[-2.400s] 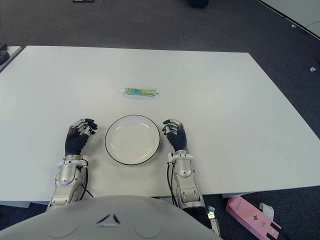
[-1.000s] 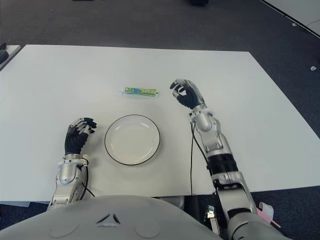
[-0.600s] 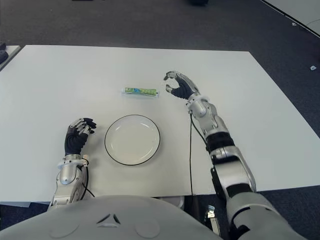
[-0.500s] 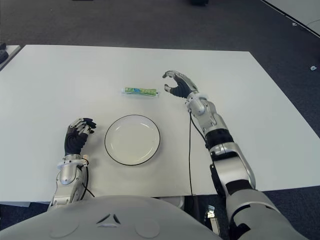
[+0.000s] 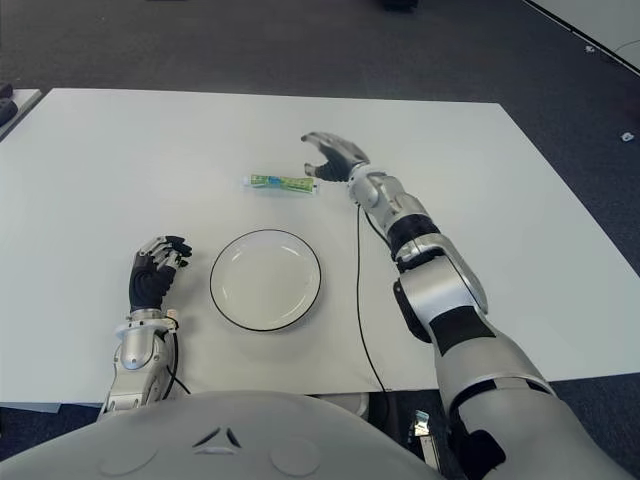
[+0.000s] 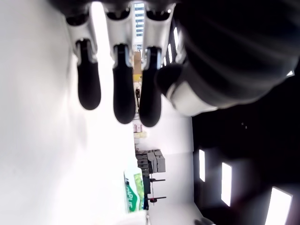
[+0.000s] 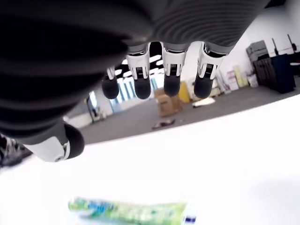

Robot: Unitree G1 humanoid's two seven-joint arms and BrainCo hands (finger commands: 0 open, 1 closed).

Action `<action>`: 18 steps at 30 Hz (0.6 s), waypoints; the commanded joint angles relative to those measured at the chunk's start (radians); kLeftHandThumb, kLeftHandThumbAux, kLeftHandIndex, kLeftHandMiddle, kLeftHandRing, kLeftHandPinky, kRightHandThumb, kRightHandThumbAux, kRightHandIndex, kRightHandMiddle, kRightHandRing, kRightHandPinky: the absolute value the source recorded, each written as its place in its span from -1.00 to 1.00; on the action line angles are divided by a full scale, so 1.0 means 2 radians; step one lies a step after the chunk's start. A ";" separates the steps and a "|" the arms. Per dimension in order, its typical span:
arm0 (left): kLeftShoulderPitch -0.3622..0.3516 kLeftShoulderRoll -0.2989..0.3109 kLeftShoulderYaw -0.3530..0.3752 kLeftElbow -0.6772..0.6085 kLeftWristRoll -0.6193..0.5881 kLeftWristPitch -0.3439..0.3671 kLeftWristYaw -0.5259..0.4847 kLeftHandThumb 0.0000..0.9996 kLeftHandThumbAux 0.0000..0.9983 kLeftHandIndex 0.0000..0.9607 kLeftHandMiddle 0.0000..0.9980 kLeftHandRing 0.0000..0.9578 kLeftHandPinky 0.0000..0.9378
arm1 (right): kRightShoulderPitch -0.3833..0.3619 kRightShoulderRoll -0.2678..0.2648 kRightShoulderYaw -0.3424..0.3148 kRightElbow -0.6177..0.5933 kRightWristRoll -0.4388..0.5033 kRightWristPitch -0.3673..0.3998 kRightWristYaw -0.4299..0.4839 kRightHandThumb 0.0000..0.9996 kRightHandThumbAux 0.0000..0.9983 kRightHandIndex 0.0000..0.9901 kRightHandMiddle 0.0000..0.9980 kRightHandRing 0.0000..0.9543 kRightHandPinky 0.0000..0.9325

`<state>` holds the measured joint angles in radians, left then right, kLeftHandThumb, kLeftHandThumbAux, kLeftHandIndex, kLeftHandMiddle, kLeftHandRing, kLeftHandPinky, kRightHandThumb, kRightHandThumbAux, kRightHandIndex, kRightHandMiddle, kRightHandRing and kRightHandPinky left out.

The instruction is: Put the toothpaste on the table into the plate.

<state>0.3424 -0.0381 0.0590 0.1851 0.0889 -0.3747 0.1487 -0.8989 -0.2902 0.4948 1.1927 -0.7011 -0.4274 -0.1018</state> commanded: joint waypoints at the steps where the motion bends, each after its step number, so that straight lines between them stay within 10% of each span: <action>1: 0.018 -0.004 -0.001 0.019 0.000 0.016 0.004 0.42 0.44 -0.11 0.00 0.05 0.05 | -0.016 0.011 0.028 0.032 -0.024 -0.005 -0.011 0.06 -0.17 -0.96 -1.00 -1.00 -1.00; 18: 0.031 -0.001 0.001 0.005 0.006 0.023 0.007 0.41 0.45 -0.11 -0.01 0.03 0.01 | -0.042 0.040 0.103 0.071 -0.079 0.023 0.008 0.09 -0.38 -1.00 -1.00 -1.00 -1.00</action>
<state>0.3717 -0.0370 0.0613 0.1626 0.0903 -0.3757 0.1499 -0.9626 -0.2262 0.6724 1.3194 -0.8319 -0.4013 -0.1025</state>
